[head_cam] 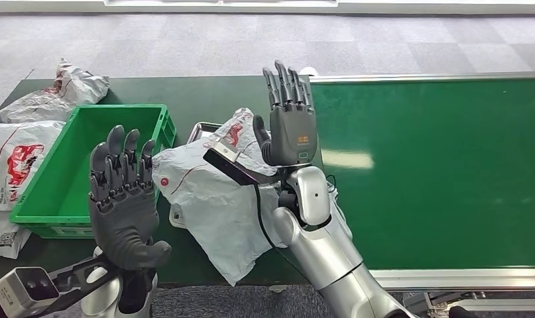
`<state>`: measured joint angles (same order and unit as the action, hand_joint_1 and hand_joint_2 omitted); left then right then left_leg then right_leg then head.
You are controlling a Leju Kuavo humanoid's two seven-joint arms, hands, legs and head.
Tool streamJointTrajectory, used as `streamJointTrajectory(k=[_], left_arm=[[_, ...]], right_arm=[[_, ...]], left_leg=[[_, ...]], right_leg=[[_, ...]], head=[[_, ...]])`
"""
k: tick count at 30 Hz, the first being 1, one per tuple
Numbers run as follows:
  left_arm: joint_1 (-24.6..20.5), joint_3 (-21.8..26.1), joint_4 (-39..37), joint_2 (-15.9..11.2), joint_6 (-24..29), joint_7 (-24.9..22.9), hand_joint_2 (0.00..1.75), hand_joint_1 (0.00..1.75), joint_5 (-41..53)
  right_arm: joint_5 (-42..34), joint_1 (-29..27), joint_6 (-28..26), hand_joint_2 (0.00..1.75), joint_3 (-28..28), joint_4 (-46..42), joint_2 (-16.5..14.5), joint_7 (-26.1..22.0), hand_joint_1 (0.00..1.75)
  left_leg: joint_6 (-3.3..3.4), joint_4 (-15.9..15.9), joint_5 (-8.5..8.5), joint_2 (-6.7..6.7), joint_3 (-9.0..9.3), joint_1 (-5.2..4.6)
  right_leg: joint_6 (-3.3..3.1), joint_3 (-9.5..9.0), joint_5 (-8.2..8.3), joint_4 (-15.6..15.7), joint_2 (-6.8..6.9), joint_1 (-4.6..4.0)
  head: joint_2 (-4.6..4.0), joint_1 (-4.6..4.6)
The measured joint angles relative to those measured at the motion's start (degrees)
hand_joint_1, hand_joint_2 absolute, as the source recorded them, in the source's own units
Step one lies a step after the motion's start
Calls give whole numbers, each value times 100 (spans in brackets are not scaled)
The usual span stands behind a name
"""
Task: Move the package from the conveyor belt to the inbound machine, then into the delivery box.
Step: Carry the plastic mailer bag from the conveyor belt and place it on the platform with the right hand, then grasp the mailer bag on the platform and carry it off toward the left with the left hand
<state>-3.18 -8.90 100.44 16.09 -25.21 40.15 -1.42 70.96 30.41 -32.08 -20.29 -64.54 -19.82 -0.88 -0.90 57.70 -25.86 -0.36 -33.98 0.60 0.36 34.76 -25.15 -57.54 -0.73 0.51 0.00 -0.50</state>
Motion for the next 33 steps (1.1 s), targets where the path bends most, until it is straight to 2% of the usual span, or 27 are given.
streamJointTrajectory(k=[2, 4, 9, 12, 14, 21, 26, 29, 33], left_arm=[[-9, 0, -44, -2, 283, -67, 175, 0, 336], [-55, 1, -175, -10, 742, -214, 175, 0, 890], [-627, -2, -1184, -82, 2507, -948, 175, 0, 3345], [-996, -39, -1935, -140, 2757, -1078, 175, 0, 4102], [-1149, -67, -2266, -161, 2755, -1079, 175, 0, 4189], [-1401, -125, -2823, -210, 2762, -1080, 175, 0, 4239], [-1486, -243, -3087, -243, 3036, -1168, 175, 0, 4664], [-1568, -362, -3306, -265, 3292, -1352, 175, 0, 5070], [-1682, -589, -3669, -306, 3652, -1849, 175, 0, 6116]], right_arm=[[-379, -211, -543, 175, 175, -477, 4, -551, 0], [-799, -480, -758, 175, 461, -1237, -16, -1242, 0], [-2206, -1037, -825, 175, 1266, -3322, -49, -2713, 0], [-3036, -1243, -824, 175, 1616, -4250, -54, -3460, 0], [-3203, -1331, -816, 175, 1736, -4620, -53, -3615, 0], [-3272, -1430, -807, 175, 1946, -5216, -45, -3647, 0], [-3536, -1469, -807, 175, 2023, -5470, -39, -3869, 0], [-3551, -1484, -805, 175, 2032, -5589, -36, -3905, 0], [-3470, -1487, -795, 175, 2032, -5619, -35, -3851, 0]], left_leg=[[0, 1, 0, -5, -2, -1], [1, 2, -1, -12, -5, -4], [8, 3, -2, -38, -13, -8], [9, 3, -3, -23, -7, -10], [8, 3, -3, -8, -4, -10], [8, 2, -3, -5, -2, -9], [8, 2, -3, -5, -3, -9], [8, 2, -3, -5, -4, -9], [9, 2, -4, -5, -4, -10]], right_leg=[[0, 1, -1, 1, 6, 1], [3, 4, -3, 2, 14, 3], [10, 0, -6, 4, 44, 10], [9, -1, -3, 3, 35, 12], [9, 1, -1, 3, 23, 12], [8, 2, -1, 1, 19, 9], [8, 1, -2, 1, 21, 10], [8, 1, -2, 2, 21, 11], [9, -1, -2, 2, 21, 11]], head=[[0, 1], [0, 0], [0, 1], [0, 2], [0, 1], [0, -1], [0, 0], [0, 0], [0, 1]])
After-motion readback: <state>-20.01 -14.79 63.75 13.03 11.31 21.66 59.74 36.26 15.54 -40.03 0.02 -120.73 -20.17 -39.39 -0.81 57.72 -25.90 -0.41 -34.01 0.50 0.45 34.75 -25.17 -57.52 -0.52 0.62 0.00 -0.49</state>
